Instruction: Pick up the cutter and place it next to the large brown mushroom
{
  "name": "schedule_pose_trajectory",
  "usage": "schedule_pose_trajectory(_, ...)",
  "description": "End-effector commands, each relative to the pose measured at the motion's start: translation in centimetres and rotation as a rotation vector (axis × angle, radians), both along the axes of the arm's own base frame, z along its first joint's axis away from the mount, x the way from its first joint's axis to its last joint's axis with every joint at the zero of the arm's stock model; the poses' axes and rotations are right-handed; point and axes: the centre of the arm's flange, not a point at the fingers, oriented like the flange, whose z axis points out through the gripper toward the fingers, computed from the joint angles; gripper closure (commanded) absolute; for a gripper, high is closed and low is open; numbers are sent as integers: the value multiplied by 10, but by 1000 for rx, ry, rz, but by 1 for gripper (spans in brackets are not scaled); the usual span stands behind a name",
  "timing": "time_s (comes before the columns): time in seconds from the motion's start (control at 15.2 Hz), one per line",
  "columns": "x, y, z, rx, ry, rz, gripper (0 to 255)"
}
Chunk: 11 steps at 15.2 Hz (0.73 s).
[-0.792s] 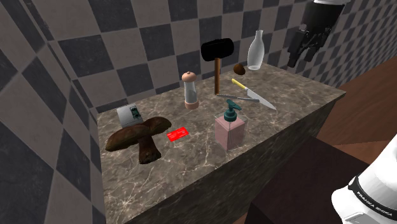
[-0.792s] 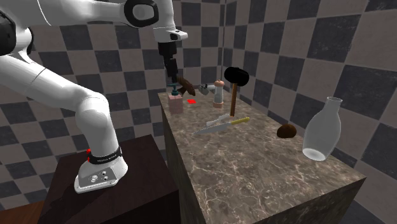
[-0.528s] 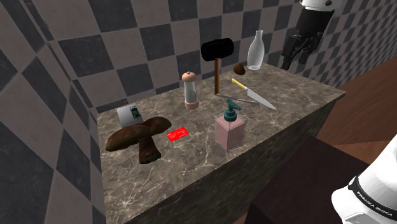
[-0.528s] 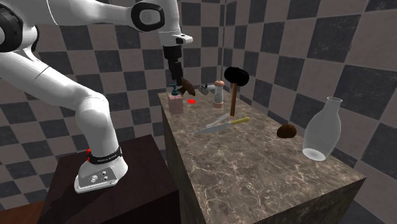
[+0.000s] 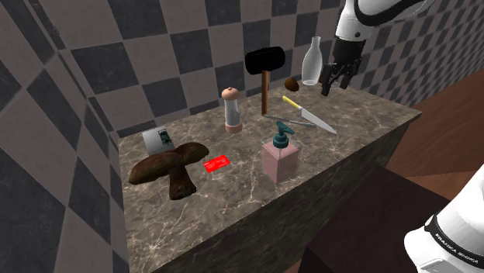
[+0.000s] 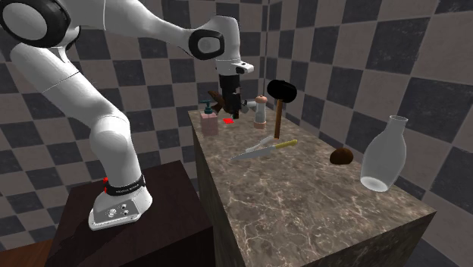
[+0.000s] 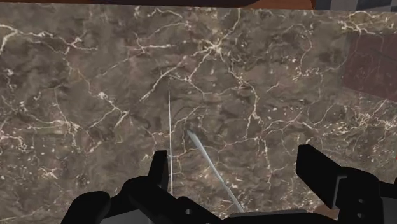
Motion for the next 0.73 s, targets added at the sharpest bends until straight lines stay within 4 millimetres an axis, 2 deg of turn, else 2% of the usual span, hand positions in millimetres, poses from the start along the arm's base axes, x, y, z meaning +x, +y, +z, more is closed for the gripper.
schedule_pose_trajectory(0.0, 19, -7, -18, -4, 6, -2, 0)
schedule_pose_trajectory(0.66, 112, -49, -105, -25, 40, -15, 0)
